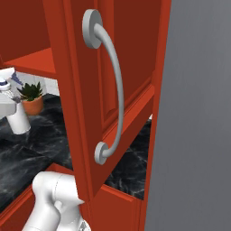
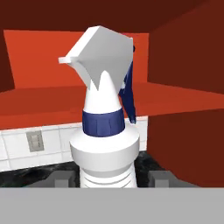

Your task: Move the cutting board and knife to the sink. Then move spray from the cabinet to the counter.

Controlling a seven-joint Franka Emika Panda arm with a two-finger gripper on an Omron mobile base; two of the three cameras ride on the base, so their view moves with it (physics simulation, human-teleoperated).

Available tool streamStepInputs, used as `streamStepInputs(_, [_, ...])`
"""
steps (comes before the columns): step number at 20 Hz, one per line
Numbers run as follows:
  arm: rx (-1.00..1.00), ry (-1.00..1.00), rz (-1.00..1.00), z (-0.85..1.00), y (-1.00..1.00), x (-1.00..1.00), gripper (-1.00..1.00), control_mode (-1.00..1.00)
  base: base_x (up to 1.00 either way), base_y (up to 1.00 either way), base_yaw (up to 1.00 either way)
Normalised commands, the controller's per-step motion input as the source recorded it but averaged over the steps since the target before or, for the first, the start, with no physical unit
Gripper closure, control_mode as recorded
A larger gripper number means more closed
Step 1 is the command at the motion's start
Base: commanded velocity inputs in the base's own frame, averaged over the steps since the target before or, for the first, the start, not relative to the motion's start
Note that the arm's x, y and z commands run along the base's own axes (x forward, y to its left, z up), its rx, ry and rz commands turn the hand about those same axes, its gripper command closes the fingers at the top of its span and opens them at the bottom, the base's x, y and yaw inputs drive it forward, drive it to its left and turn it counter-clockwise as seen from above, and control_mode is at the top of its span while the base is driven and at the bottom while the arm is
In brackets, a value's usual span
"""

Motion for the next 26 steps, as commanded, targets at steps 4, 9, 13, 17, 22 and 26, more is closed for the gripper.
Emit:
streamStepInputs(4, [0.00, -0.15, -0.18, -0.71, -0.17, -0.08, 1.00, -1.00, 0.00, 0.00, 0.00])
streamStepInputs(9, [0.00, -0.11, -0.25, -0.70, -0.19, 0.03, 1.00, -1.00, 0.00, 0.00, 0.00])
streamStepInputs(13, [0.00, -0.11, -0.24, -0.68, -0.19, 0.16, 1.00, -1.00, 0.00, 0.00, 0.00])
streamStepInputs(17, [0.00, -0.17, -0.13, -0.65, -0.21, 0.29, 1.00, -1.00, 0.00, 0.00, 0.00])
streamStepInputs(22, [0.00, -0.15, -0.02, -0.56, -0.25, 0.44, 1.00, -1.00, 0.00, 0.00, 0.00])
streamStepInputs(26, [0.00, -0.04, 0.00, -0.49, -0.29, 0.52, 1.00, -1.00, 0.00, 0.00, 0.00])
